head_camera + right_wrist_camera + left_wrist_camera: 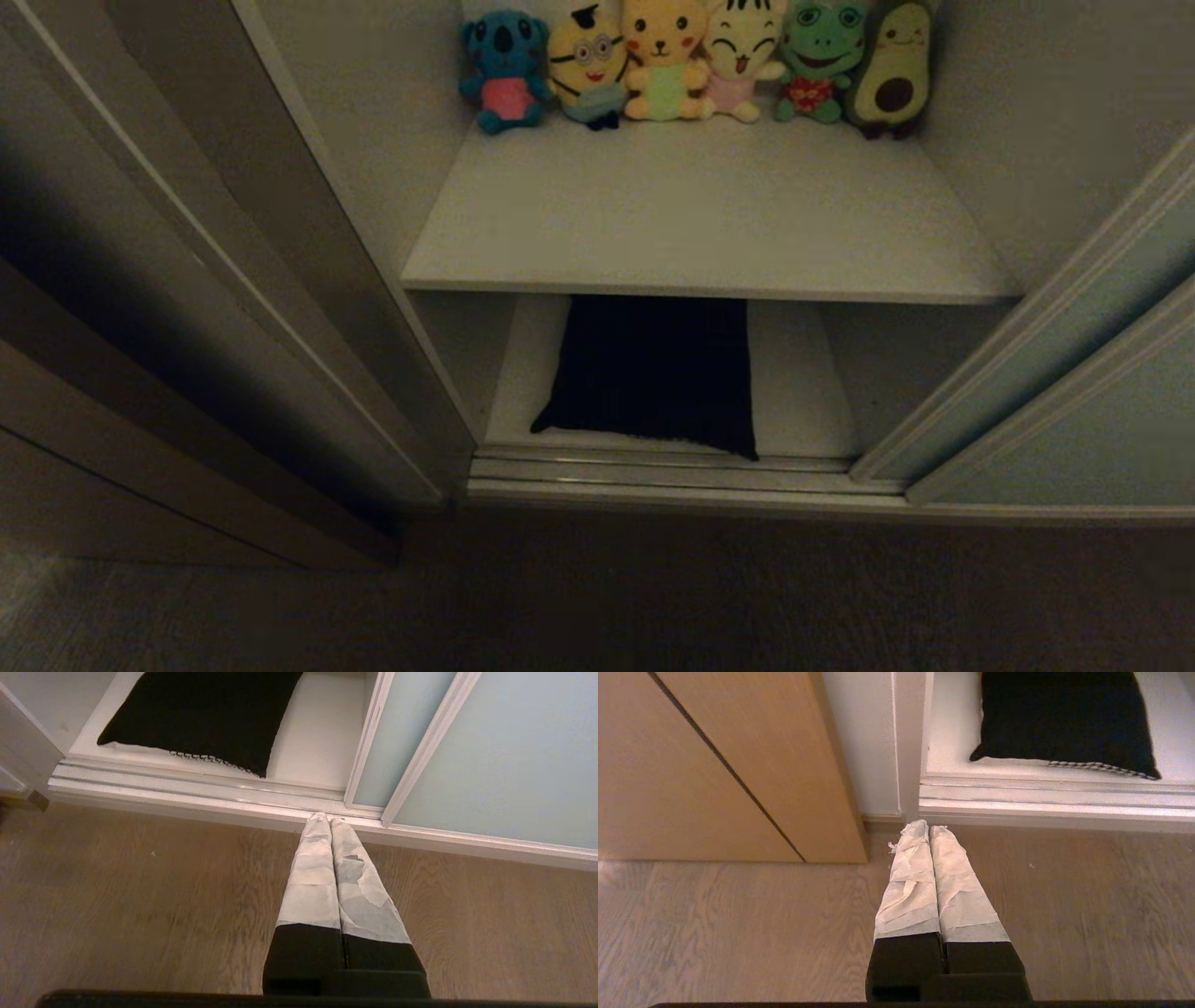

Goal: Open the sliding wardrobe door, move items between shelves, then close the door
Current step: Close the door

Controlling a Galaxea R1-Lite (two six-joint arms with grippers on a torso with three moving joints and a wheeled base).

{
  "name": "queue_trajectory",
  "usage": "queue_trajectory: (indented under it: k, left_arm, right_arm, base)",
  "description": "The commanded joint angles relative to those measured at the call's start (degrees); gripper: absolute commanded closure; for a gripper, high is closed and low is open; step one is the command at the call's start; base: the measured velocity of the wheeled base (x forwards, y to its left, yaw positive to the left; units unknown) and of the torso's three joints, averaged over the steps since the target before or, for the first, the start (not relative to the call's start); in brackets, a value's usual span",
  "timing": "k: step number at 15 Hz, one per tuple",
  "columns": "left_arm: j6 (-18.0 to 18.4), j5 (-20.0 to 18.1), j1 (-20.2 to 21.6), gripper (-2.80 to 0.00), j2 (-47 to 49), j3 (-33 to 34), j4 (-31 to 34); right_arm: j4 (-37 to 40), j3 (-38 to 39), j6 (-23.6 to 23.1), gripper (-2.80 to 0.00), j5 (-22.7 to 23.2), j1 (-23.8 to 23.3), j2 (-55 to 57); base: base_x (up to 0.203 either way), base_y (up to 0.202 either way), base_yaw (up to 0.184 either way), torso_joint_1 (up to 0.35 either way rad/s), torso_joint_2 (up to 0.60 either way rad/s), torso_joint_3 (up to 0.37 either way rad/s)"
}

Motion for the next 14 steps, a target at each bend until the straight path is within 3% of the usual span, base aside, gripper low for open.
queue_trajectory:
  k: [1, 8, 10, 14]
  left_arm:
    - [0.0, 0.0, 0.0, 0.00, 0.1, 0.0, 0.0]
    - [0.0, 0.0, 0.0, 0.00, 0.1, 0.0, 0.0]
    - [0.0, 0.0, 0.0, 0.00, 0.1, 0.0, 0.0]
    - [0.0, 0.0, -0.1, 0.00, 0.1, 0.0, 0.0]
  right_arm:
    - [0.0, 0.1, 0.0, 0.00, 0.0, 0.0, 0.1]
    - [-0.1, 0.1, -0.2, 0.00, -0.2, 0.0, 0.0]
    - [0.3, -0.1, -2.9, 0.00, 0.1, 0.0, -0.1]
    - [-0.5, -0.6, 1.3, 0.00, -0.4, 0.0, -0.1]
  base:
    - [0.000, 0.000, 0.000, 0.000, 0.00, 0.000]
    - [0.000, 0.000, 0.000, 0.000, 0.00, 0.000]
    - [0.000, 0.000, 0.000, 0.000, 0.00, 0.000]
    - [0.000, 0.000, 0.000, 0.000, 0.00, 0.000]
